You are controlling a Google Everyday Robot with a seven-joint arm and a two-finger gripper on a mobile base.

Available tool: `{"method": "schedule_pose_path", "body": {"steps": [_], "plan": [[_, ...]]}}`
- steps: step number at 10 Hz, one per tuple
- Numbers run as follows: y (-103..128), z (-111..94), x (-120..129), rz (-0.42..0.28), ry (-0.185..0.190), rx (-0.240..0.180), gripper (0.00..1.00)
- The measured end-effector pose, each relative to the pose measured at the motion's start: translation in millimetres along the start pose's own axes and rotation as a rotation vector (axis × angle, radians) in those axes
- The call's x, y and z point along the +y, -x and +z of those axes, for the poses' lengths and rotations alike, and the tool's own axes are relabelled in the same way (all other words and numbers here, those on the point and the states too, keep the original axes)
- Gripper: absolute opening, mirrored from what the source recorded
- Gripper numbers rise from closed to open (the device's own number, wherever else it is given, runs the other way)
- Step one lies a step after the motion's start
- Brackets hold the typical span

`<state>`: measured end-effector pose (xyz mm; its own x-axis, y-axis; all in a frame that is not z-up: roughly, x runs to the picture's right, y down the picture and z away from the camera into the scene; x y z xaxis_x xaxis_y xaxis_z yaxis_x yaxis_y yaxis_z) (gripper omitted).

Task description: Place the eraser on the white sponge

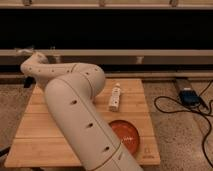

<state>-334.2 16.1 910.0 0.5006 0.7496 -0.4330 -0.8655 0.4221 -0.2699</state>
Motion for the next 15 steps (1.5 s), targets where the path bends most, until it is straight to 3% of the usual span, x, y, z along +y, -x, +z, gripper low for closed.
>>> {"method": "schedule_pose_path", "body": {"steps": [8,15], "plan": [[-11,13,-14,0.040,-0.005,0.037,0.80],[-13,-13,-12,0.008,0.018,-0.039,0.80]]}}
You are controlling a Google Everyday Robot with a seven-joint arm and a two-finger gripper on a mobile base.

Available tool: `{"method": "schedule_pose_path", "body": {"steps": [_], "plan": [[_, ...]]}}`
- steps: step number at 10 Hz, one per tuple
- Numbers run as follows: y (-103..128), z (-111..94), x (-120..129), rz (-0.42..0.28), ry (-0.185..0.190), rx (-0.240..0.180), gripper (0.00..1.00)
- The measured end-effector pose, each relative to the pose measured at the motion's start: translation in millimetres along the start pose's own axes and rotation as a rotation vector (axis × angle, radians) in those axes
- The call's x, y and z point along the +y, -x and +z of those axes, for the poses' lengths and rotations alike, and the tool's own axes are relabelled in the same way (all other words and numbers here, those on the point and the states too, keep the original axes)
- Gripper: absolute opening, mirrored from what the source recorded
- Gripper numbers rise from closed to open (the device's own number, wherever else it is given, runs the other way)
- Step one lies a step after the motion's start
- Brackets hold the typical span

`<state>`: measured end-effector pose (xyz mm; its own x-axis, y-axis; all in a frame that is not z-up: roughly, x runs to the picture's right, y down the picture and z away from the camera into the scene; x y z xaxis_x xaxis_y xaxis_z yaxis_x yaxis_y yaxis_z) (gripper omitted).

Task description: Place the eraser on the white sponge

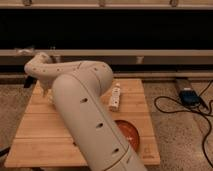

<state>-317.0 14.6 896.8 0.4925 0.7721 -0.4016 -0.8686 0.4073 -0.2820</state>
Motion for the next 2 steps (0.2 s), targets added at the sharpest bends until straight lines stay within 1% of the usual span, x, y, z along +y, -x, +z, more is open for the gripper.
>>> {"method": "schedule_pose_path", "body": {"steps": [2], "plan": [[0.1,0.0,1.1,-0.001,0.000,0.000,0.80]]}}
